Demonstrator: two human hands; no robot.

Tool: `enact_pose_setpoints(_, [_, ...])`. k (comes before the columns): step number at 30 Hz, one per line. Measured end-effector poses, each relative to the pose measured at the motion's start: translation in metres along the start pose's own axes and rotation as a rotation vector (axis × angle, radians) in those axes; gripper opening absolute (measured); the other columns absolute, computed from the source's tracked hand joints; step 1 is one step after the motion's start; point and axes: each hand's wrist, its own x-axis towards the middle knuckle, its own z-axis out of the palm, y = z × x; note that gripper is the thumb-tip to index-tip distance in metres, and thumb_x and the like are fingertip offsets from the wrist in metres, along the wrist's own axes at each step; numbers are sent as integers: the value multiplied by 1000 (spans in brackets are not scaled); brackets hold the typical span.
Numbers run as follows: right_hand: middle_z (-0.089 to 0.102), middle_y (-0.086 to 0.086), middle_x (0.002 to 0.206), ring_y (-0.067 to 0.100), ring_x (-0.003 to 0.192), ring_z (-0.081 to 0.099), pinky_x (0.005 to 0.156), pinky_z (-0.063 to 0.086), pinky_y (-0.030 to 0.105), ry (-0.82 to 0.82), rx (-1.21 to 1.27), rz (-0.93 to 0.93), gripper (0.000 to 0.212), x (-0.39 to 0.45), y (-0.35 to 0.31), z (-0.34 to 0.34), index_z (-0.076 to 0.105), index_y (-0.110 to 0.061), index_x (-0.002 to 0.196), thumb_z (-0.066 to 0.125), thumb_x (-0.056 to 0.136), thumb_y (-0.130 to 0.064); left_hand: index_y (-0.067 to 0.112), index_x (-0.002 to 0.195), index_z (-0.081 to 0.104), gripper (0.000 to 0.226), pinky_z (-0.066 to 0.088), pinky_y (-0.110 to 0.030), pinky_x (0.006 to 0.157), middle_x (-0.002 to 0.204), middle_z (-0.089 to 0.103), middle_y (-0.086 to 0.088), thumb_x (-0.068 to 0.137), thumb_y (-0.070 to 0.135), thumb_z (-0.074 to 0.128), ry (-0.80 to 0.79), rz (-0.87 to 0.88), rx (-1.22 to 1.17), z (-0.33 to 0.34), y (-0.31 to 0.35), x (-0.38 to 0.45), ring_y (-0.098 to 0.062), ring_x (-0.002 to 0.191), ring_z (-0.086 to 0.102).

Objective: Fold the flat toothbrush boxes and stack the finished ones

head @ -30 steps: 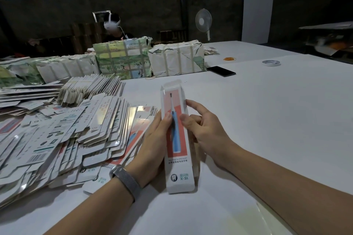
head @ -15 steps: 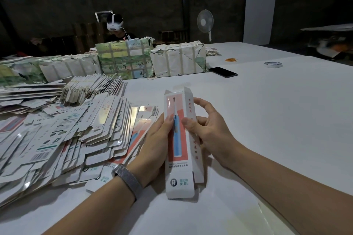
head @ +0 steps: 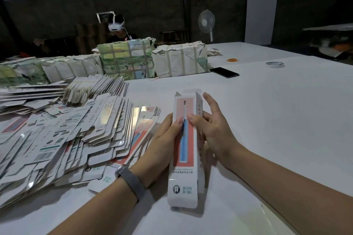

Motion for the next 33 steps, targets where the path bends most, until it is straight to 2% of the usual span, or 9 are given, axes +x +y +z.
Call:
enact_pose_setpoints(5, [72, -2, 110, 18, 86, 75, 68, 58, 27, -91, -43, 32, 63, 2, -2, -2, 24, -40, 152, 57, 101, -24, 33, 123, 54, 49, 61, -36, 74, 88, 75, -2, 86, 65, 52, 63, -3, -39, 0, -1, 3, -25, 80, 76])
enact_pose_setpoints(9, [73, -13, 97, 18, 87, 75, 66, 58, 25, -174, -83, 15, 55, -1, -3, 1, 28, -48, 146, 53, 102, -26, 49, 125, 47, 23, 61, -37, 72, 90, 75, -2, 103, 52, 40, 138, 46, -34, -1, -3, 6, -26, 80, 76])
enact_pose_setpoints(11, [72, -14, 91, 17, 85, 74, 66, 58, 24, -191, -81, 3, 52, -3, -4, 2, 32, -52, 141, 54, 98, -31, 57, 124, 45, 23, 62, -39, 72, 95, 76, -4, 101, 54, 44, 134, 37, -46, -2, -2, 6, -27, 80, 75])
enact_pose_setpoints(15, [72, -12, 83, 16, 80, 74, 65, 56, 21, -196, -55, 13, 46, -3, -5, 1, 41, -51, 129, 52, 86, -42, 45, 133, 47, 31, 61, -38, 70, 100, 75, -8, 102, 47, 47, 106, 26, -118, -3, -1, 5, -27, 80, 74])
enact_pose_setpoints(19, [72, -7, 87, 16, 81, 74, 67, 57, 21, -199, -43, 7, 38, -3, -2, 0, 43, -53, 122, 52, 85, -43, 45, 123, 52, 34, 60, -30, 63, 90, 76, -4, 89, 49, 52, 78, -4, -164, -5, 0, 4, -24, 73, 75])
enact_pose_setpoints(22, [72, -11, 90, 17, 85, 74, 68, 56, 21, -196, -39, 5, 40, -2, -1, 1, 44, -53, 123, 52, 85, -45, 43, 124, 52, 32, 61, -32, 66, 95, 77, -3, 92, 46, 53, 83, -16, -177, -5, 0, 4, -28, 81, 76])
enact_pose_setpoints(25, [69, -5, 99, 22, 90, 74, 72, 58, 25, -159, 16, 1, 40, 0, 0, 0, 51, -43, 122, 58, 83, -39, 37, 134, 49, 33, 62, -37, 70, 97, 76, -7, 102, 40, 49, 91, -29, -146, -5, -1, 5, -28, 82, 75])
enact_pose_setpoints(28, [68, -1, 109, 25, 94, 73, 74, 59, 30, -101, 59, 3, 37, 3, 2, -3, 57, -32, 117, 63, 81, -33, 39, 135, 48, 31, 61, -34, 67, 92, 77, -1, 104, 39, 47, 81, -26, -66, -5, 0, 4, -23, 78, 76])
enact_pose_setpoints(33, [73, -2, 103, 28, 89, 74, 76, 60, 34, -26, 75, 2, 33, 3, 3, -5, 60, -21, 110, 66, 79, -31, 46, 125, 48, 24, 59, -25, 63, 89, 77, 6, 102, 39, 47, 63, -14, 5, -2, 2, 2, -20, 77, 77])
